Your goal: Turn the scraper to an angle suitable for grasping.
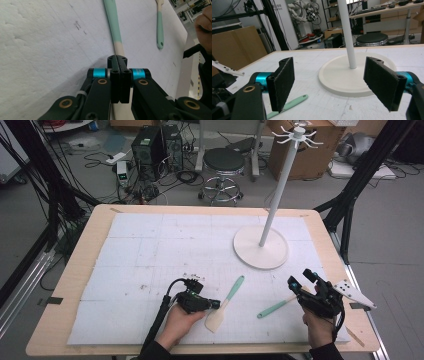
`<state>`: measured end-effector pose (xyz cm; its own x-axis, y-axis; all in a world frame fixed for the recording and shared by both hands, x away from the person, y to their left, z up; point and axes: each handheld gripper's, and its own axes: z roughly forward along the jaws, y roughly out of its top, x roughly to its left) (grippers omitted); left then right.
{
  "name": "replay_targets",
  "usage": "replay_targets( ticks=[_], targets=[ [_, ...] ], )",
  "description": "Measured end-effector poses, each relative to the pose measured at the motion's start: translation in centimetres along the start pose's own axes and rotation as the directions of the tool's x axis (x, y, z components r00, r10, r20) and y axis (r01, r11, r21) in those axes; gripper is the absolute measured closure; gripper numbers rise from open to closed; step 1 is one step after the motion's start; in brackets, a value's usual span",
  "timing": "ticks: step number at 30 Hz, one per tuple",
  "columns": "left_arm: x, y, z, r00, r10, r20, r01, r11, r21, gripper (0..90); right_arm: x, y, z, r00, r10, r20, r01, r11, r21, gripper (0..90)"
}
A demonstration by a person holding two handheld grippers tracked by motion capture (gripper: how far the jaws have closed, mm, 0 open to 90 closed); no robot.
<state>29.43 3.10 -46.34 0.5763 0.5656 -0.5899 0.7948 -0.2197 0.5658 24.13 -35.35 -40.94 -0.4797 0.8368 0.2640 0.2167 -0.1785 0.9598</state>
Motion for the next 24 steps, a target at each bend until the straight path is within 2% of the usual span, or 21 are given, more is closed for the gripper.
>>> replay_targets(
  ticks=[6,10,12,15,17,20,24],
  targets=[
    [0.1,0.4,0.1,0.9996,-0.003,0.027,0.004,0.9996,-0.029,89.8,-0.1,0.0,-0.2,1.0,0.004,0.003,-0.004,1.0,0.0,23.9],
    [-0.5,1.0,0.0,0.9983,0.012,0.057,-0.008,0.998,-0.063,89.8,-0.3,0.0,-0.3,1.0,0.006,0.007,-0.006,1.0,-0.003,24.0],
    [-0.9,1.3,0.2,0.996,0.017,0.088,-0.011,0.9975,-0.07,89.8,-0.3,0.0,-0.3,0.9999,0.006,0.008,-0.006,1.0,-0.001,23.9],
    [-1.4,1.7,1.4,0.9956,0.028,0.089,-0.024,0.9987,-0.044,89.9,-0.3,-0.1,-0.3,0.9999,0.008,0.007,-0.008,1.0,0.002,23.9],
    [-1.7,2.1,2.1,0.9969,0.039,0.068,-0.037,0.9989,-0.03,89.8,-0.3,-0.1,-0.3,0.9999,0.007,0.009,-0.007,1.0,0.001,23.9],
    [-1.7,2.6,3.0,0.9965,0.02,0.081,-0.017,0.9994,-0.029,89.9,-0.3,0.0,-0.4,0.9999,0.008,0.011,-0.008,1.0,-0.004,24.0],
    [-1.8,3.0,3.9,0.998,0.03,0.056,-0.03,0.9995,-0.007,89.8,-0.4,0.0,-0.5,0.9999,0.01,0.012,-0.01,1.0,-0.003,24.0]
  ],
)
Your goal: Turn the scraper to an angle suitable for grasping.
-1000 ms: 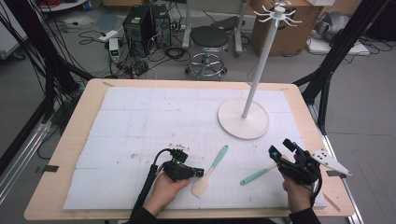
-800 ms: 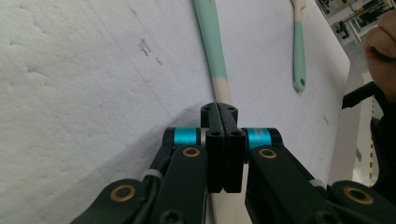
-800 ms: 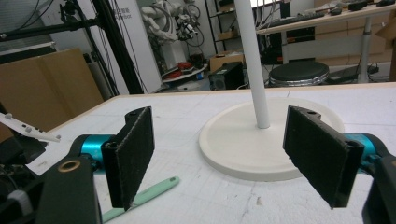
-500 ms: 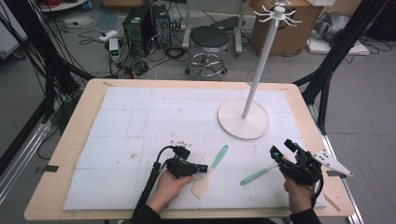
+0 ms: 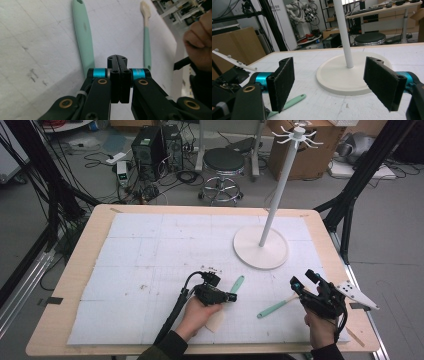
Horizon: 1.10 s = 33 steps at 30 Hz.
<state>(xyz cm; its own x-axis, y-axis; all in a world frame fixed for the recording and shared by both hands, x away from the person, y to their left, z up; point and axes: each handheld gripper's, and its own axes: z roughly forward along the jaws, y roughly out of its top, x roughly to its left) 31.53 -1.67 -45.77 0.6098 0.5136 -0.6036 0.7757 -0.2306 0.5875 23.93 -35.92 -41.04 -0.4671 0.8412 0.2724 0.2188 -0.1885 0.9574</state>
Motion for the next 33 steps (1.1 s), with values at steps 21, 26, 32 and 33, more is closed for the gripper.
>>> replay_targets(
  ticks=[21,26,32,33],
  targets=[
    [1.0,0.3,-0.8,0.9824,0.032,-0.184,-0.04,0.9983,-0.043,89.8,0.0,-0.1,0.0,1.0,-0.001,-0.004,0.001,1.0,0.002,23.9],
    [1.6,0.4,-1.4,0.9814,0.02,-0.191,-0.031,0.9982,-0.052,89.8,0.1,0.0,0.0,1.0,-0.002,-0.003,0.002,1.0,-0.001,23.9],
    [2.1,0.4,-2.0,0.9764,0.009,-0.216,-0.024,0.9973,-0.07,89.8,0.1,0.0,-0.1,1.0,-0.001,-0.001,0.001,1.0,0.0,24.0],
    [2.3,0.4,-2.2,0.9752,0.006,-0.221,-0.023,0.9971,-0.072,89.8,0.1,0.0,-0.1,1.0,-0.001,-0.001,0.001,1.0,-0.001,24.0]
  ],
)
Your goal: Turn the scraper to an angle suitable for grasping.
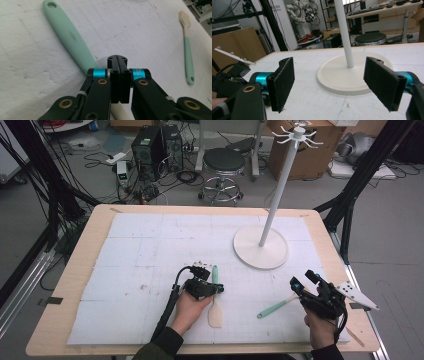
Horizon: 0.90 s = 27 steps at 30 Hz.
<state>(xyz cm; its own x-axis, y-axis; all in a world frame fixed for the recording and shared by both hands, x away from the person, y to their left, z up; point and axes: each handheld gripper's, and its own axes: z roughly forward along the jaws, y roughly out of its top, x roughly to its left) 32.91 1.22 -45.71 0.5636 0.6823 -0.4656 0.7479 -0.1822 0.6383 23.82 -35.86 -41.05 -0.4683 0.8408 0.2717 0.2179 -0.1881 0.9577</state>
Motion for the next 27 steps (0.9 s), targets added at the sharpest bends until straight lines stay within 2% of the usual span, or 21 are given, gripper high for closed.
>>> replay_targets(
  ticks=[4,7,10,11,13,19,21,25,27],
  targets=[
    [0.8,0.0,-0.6,0.9996,-0.025,-0.015,0.025,0.9995,-0.02,89.8,0.0,0.0,0.0,1.0,-0.002,-0.004,0.002,1.0,0.001,23.9],
    [1.3,-0.1,-1.0,0.9991,-0.042,-0.009,0.042,0.9987,-0.029,89.8,0.0,0.0,0.1,1.0,-0.001,-0.002,0.001,1.0,0.002,24.0],
    [1.7,-0.5,-1.8,0.9984,-0.046,0.031,0.048,0.9976,-0.05,89.8,0.0,-0.1,0.1,1.0,0.0,-0.004,0.0,1.0,0.005,23.9],
    [1.8,-0.7,-2.3,0.9977,-0.057,0.037,0.059,0.9964,-0.061,89.8,0.0,0.0,0.1,1.0,-0.002,-0.004,0.002,1.0,0.005,24.0],
    [2.2,-1.1,-2.9,0.9927,-0.093,0.077,0.099,0.9926,-0.07,89.7,0.0,-0.1,0.1,1.0,-0.001,-0.004,0.001,1.0,0.005,23.9],
    [2.8,-2.0,-4.0,0.9932,-0.098,0.062,0.102,0.9935,-0.052,89.8,0.2,0.0,0.2,1.0,-0.002,-0.007,0.002,1.0,0.004,24.0],
    [2.7,-2.4,-4.3,0.9906,-0.106,0.087,0.11,0.9931,-0.042,89.8,0.2,0.0,0.2,0.9999,-0.01,-0.006,0.01,1.0,0.006,24.0],
    [2.1,-3.3,-4.5,0.9941,-0.078,0.076,0.08,0.9967,-0.015,89.8,0.2,-0.1,0.2,0.9999,-0.012,-0.005,0.012,1.0,0.007,23.9],
    [2.1,-3.4,-4.5,0.9946,-0.08,0.067,0.08,0.9968,-0.005,89.8,0.2,0.0,0.2,0.9999,-0.009,-0.007,0.009,1.0,0.007,24.0]
  ],
)
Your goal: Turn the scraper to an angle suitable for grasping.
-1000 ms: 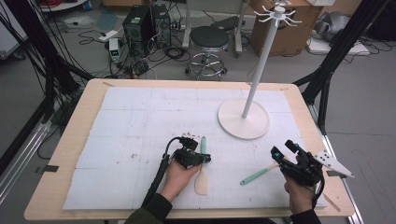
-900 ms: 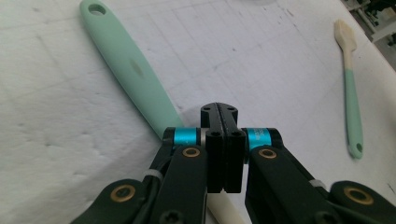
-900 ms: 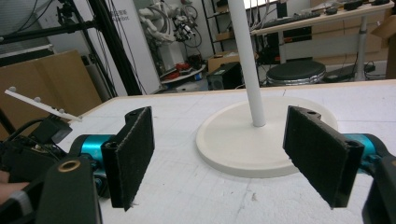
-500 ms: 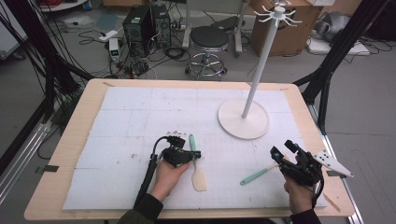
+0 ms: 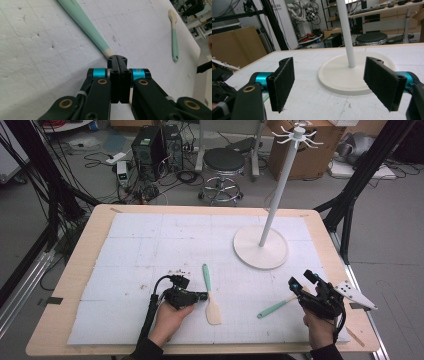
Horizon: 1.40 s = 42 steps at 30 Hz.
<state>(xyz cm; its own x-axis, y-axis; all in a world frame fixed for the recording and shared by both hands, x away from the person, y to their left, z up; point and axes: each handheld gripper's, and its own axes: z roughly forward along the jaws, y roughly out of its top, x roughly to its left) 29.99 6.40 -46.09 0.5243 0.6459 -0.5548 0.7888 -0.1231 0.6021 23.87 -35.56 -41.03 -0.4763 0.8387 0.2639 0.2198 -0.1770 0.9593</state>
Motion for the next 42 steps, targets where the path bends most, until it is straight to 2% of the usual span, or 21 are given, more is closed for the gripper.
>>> replay_targets(
  ticks=[4,12,22,24,31,34,42],
  targets=[
    [-0.1,0.0,0.3,1.0,-0.008,0.003,0.008,0.9999,0.009,89.8,0.0,0.0,-0.1,1.0,0.001,-0.002,-0.001,1.0,-0.004,23.9],
    [-0.7,0.0,0.8,0.9999,0.01,-0.004,-0.01,0.9999,0.009,89.8,0.1,0.0,0.0,1.0,0.0,-0.001,0.0,1.0,-0.005,24.0],
    [-2.5,0.6,2.9,0.9978,0.064,-0.017,-0.064,0.9977,0.025,89.8,0.1,0.1,0.1,1.0,-0.002,-0.001,0.002,1.0,-0.003,23.9],
    [-2.9,0.6,3.2,0.997,0.074,-0.022,-0.073,0.9971,0.023,89.8,0.2,0.1,0.0,0.9999,0.01,0.0,-0.01,1.0,-0.004,24.0],
    [-2.5,-0.1,2.2,0.9984,0.055,0.012,-0.055,0.9977,0.04,89.8,-0.3,0.2,-0.2,0.9999,0.014,0.0,-0.014,1.0,-0.013,24.0],
    [-2.6,-0.6,1.8,0.9989,0.046,0.014,-0.046,0.9981,0.041,89.8,-0.3,0.2,-0.3,0.9999,0.013,0.001,-0.013,1.0,-0.018,23.9],
    [-2.8,-1.2,1.3,0.9984,0.049,0.03,-0.05,0.9973,0.054,89.8,0.0,0.2,-0.2,1.0,0.009,-0.003,-0.009,1.0,-0.015,23.9]
  ],
)
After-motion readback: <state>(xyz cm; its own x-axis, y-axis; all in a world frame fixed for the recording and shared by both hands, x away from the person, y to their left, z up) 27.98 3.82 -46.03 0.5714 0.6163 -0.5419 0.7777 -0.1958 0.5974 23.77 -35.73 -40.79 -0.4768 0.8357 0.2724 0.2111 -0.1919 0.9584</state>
